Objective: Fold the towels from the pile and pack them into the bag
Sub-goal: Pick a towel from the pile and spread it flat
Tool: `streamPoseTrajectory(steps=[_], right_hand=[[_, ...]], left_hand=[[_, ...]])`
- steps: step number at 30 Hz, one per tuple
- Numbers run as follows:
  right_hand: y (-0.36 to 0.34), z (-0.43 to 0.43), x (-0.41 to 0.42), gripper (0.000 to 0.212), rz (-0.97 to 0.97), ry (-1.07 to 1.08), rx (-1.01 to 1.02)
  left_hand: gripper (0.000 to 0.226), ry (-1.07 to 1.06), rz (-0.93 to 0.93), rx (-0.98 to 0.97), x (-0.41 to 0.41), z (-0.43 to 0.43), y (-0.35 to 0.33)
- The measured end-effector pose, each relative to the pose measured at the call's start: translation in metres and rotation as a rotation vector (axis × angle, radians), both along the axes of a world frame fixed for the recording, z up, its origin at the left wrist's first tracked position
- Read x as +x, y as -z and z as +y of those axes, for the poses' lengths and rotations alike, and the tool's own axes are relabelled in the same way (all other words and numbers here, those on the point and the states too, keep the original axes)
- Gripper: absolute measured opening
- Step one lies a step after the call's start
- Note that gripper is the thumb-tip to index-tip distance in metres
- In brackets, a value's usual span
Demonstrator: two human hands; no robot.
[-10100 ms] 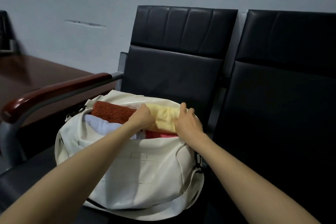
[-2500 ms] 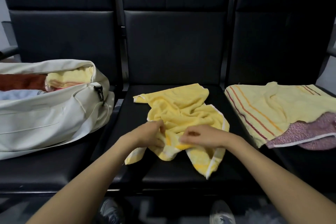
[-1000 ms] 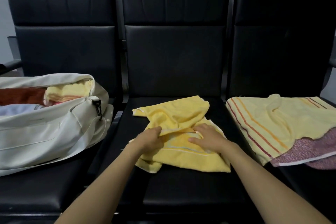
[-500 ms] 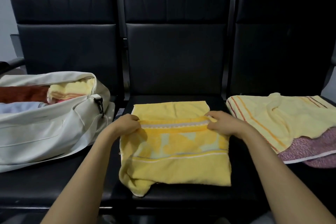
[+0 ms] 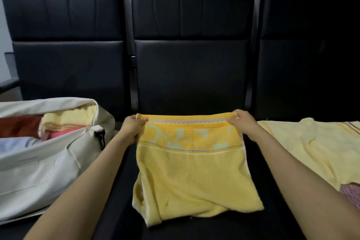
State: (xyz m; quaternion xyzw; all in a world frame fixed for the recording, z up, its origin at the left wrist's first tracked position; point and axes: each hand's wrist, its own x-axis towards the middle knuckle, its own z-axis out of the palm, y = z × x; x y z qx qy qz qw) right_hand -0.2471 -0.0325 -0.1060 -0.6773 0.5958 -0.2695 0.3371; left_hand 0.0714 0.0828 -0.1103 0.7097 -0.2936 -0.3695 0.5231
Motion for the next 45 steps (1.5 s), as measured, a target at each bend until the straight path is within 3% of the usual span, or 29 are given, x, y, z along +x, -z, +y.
streamPoseTrajectory(steps=[6,8,10,19,22,26,29,31,36,38,41,45], right_hand=[[0.057,-0.044,0.020,0.028,0.138,0.015,0.047],[0.074,-0.050,0.023,0.025,0.160,0.023,0.026],[0.084,-0.054,0.025,0.022,0.172,0.041,-0.012],[0.095,-0.072,0.039,0.031,0.436,0.097,0.009],[0.090,-0.080,0.042,0.031,0.478,0.090,0.085],[0.084,-0.080,0.042,0.052,0.408,0.113,0.169],[0.087,-0.076,0.038,0.026,0.451,0.089,0.155],[0.090,-0.067,0.032,0.024,0.453,0.105,0.128],[0.066,-0.029,0.010,0.007,0.447,0.077,0.093],[0.044,-0.013,0.000,0.021,0.397,0.059,0.057],[-0.002,0.012,-0.013,0.018,0.261,0.077,-0.045],[-0.079,0.045,-0.025,0.021,0.125,0.135,-0.271]], left_hand=[[0.035,0.027,-0.400,0.211,0.007,-0.040,0.056],[0.046,0.044,-0.536,0.237,0.006,-0.043,0.070],[0.042,0.043,-0.595,0.219,0.009,-0.046,0.078],[0.020,-0.020,-0.629,0.240,0.014,-0.050,0.091],[0.039,0.011,-0.582,0.286,0.015,-0.051,0.087],[0.064,0.034,-0.520,0.348,0.015,-0.052,0.076],[0.050,0.079,-0.550,0.364,0.012,-0.049,0.074],[0.045,0.108,-0.560,0.357,0.010,-0.043,0.072],[0.058,0.194,-0.607,0.306,0.008,-0.016,0.047],[0.048,0.208,-0.662,0.255,0.006,-0.003,0.026],[0.025,0.194,-0.748,0.115,-0.001,0.018,-0.014],[0.021,0.048,-0.820,-0.144,-0.014,0.045,-0.080]])
